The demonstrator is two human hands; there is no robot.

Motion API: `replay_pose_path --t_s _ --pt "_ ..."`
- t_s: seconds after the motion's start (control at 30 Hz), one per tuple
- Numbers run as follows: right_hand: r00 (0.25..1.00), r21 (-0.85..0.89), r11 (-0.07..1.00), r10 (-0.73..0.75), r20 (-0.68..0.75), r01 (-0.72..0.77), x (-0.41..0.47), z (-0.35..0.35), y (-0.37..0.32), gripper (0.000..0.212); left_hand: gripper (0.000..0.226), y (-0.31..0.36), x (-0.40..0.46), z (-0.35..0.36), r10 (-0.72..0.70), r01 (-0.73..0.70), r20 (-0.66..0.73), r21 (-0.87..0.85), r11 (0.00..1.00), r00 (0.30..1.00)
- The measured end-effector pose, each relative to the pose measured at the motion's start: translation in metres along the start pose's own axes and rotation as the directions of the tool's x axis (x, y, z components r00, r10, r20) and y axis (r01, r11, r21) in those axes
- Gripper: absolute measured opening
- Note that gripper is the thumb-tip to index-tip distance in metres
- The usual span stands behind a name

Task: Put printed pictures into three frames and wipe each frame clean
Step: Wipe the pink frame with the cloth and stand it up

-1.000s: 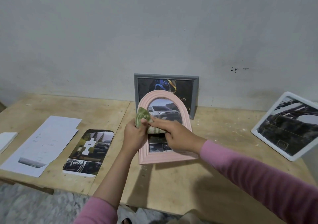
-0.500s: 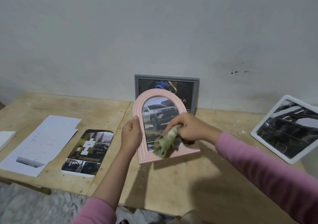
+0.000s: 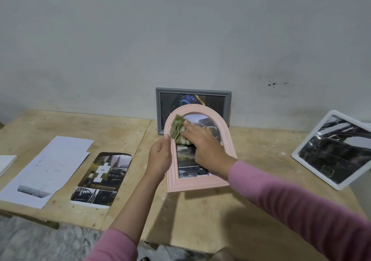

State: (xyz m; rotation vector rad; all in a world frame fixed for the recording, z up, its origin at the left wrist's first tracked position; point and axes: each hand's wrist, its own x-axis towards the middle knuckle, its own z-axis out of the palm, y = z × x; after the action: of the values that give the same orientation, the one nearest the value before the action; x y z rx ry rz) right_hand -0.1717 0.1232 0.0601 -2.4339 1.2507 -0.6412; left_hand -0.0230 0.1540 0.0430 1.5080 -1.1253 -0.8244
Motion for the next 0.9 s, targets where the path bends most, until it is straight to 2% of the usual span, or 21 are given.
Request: replay_pose_path --t_s 0.13,0.27,0.33,0.47,0.57,0.63,0.67,0.73,0.77,0.8,0.83,0.9 --pt "0.990 0.066 0.994 -0.088 0.114 0.081 -0.015 0.004 -0.004 0.076 0.041 -0.008 0.006 -0.012 -0.105 0.103 -0.057 -0.035 0.994 0.993" --pt "0.947 0.096 0.959 -0.278 0.162 0.266 -0.029 0.014 -0.001 0.066 0.045 -0.006 0.009 -0.021 -0.163 0.162 -0.130 -0.021 0.987 0.978" --pt "0.934 0.115 0.949 -0.309 0.178 0.292 -0.031 0.011 -0.004 0.059 0.045 -0.004 0.009 -0.024 -0.172 0.173 -0.141 -0.005 0.985 0.975" --pt "0.921 0.131 0.966 -0.254 0.297 0.225 -0.030 -0.008 -0.011 0.049 0.042 -0.001 0.010 -0.030 -0.123 0.129 -0.118 0.048 0.990 0.985" --pt "0.897 -0.051 0.993 -0.073 0.435 0.106 -0.020 -0.037 -0.002 0.040 0.044 0.003 0.012 -0.037 -0.021 0.027 -0.067 0.091 0.996 0.998" --pt "0.923 -0.073 0.997 0.028 0.384 0.000 -0.013 -0.059 0.006 0.039 0.045 0.008 0.016 -0.042 0.031 -0.024 -0.071 0.095 0.995 0.997" --pt "0.950 -0.018 0.997 0.078 0.304 -0.076 -0.010 -0.068 0.010 0.042 0.046 0.010 0.018 -0.045 0.056 -0.048 -0.081 0.096 0.994 0.995" --pt "0.985 0.200 0.966 0.150 0.088 -0.165 -0.008 -0.076 0.009 0.048 0.046 0.015 0.022 -0.046 0.087 -0.079 -0.107 0.081 0.994 0.990" --pt "0.992 0.284 0.952 0.127 -0.021 -0.116 -0.009 -0.075 0.004 0.051 0.046 0.017 0.023 -0.044 0.090 -0.084 -0.120 0.060 0.995 0.989" --pt "0.994 0.295 0.955 0.044 -0.096 -0.014 -0.012 -0.070 -0.005 0.054 0.046 0.020 0.024 -0.042 0.091 -0.086 -0.133 0.038 0.996 0.987" --pt "0.990 0.255 0.961 -0.081 -0.116 0.108 -0.014 -0.061 -0.012 0.059 0.046 0.024 0.024 -0.039 0.089 -0.087 -0.145 0.018 0.996 0.985" --pt "0.933 0.071 0.931 -0.357 -0.029 0.359 -0.022 -0.031 -0.021 0.068 0.046 0.032 0.024 -0.031 0.087 -0.090 -0.176 -0.009 0.996 0.981"
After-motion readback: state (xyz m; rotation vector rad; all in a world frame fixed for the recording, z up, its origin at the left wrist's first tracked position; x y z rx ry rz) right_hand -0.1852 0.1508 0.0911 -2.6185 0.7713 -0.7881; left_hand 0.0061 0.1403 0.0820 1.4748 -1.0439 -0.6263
